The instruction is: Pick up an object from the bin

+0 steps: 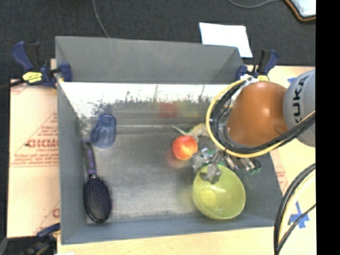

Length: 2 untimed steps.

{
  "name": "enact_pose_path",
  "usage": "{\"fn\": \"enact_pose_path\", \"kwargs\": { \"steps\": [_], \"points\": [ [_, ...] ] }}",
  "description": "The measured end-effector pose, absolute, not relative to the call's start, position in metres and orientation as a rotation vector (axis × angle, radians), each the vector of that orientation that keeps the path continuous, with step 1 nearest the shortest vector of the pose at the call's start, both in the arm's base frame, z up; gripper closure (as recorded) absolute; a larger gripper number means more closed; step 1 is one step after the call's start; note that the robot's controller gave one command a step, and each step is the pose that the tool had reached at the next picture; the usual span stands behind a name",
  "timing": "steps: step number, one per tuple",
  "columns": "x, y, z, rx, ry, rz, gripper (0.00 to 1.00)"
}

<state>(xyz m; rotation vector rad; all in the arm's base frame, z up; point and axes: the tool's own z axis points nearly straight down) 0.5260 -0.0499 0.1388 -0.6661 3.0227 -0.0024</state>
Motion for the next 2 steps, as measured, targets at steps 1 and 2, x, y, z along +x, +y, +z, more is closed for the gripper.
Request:
{"fn": "enact_pose_path", "kwargs": {
  "steps": [1,2],
  "points": [
    [0.559,-0.074,0.121,-1.311,2.799,-0.017,1.0],
    [0.535,-0.055,0.133,-0.894,2.96,-0.009,1.0]
  ]
}}
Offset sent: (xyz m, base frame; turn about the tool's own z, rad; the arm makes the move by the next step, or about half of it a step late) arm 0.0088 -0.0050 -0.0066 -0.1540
